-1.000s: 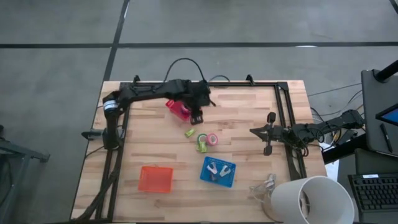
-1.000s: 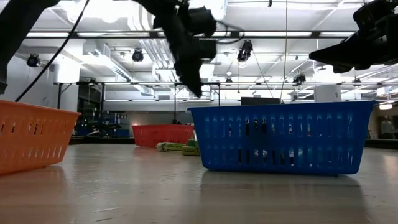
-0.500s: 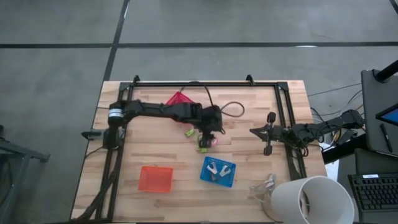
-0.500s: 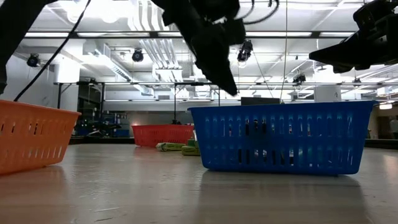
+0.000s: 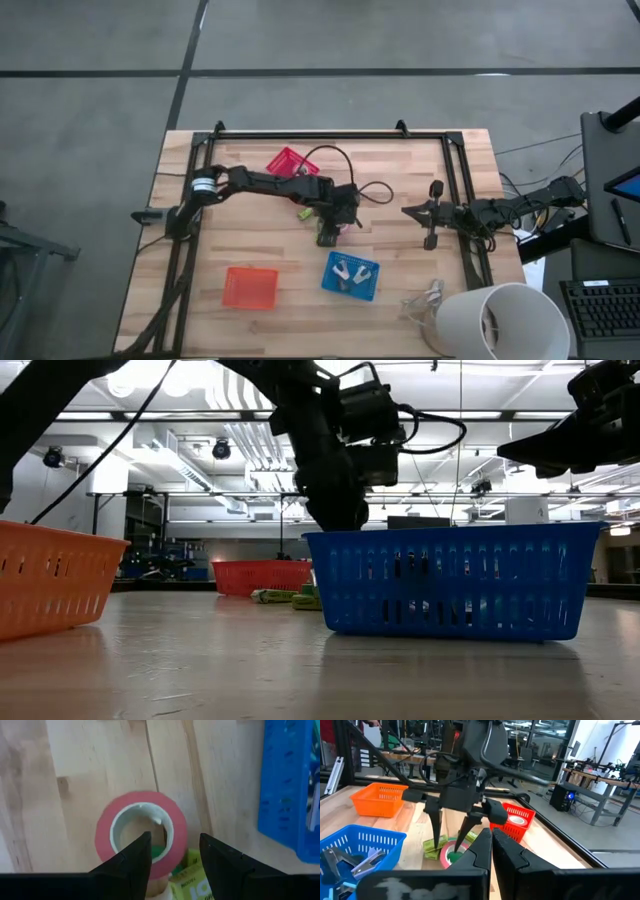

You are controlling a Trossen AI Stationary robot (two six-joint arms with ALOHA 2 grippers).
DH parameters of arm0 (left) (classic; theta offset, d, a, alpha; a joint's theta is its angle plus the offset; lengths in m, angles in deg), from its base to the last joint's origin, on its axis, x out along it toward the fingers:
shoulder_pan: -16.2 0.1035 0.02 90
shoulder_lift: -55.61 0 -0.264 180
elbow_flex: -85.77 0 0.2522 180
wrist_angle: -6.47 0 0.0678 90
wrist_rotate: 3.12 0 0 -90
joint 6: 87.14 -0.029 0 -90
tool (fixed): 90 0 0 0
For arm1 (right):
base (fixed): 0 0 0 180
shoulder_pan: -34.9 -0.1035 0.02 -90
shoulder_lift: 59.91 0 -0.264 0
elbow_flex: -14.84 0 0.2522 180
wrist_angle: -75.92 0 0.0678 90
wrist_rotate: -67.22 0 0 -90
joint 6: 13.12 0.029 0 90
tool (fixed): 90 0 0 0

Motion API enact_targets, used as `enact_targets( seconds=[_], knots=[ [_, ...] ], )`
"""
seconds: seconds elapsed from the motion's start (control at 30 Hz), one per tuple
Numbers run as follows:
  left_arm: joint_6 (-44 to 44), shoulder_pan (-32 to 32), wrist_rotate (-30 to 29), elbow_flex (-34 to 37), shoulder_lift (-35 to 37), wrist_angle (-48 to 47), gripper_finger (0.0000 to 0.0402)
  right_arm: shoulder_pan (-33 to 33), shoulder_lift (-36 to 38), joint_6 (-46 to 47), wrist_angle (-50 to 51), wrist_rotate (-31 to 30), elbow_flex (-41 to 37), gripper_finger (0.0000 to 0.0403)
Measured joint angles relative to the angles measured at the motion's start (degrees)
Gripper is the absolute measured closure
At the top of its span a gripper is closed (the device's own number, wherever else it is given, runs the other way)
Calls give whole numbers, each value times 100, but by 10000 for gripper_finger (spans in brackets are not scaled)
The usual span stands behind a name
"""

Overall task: Pick and place Stapler, Stapler remover, tape
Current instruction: Put the pink tape into the red bin

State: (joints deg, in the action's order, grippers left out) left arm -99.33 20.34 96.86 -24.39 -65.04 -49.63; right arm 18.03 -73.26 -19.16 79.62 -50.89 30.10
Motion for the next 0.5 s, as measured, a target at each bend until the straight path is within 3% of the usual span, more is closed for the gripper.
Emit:
enact_targets(
  seconds=[0.37,0.5],
  knots=[
    [-86,-4,-237,0,-51,-101,233,1,2,0,3,0,0,394],
    [-83,-2,-263,2,-56,-77,258,1,2,0,3,0,0,394]
  ],
)
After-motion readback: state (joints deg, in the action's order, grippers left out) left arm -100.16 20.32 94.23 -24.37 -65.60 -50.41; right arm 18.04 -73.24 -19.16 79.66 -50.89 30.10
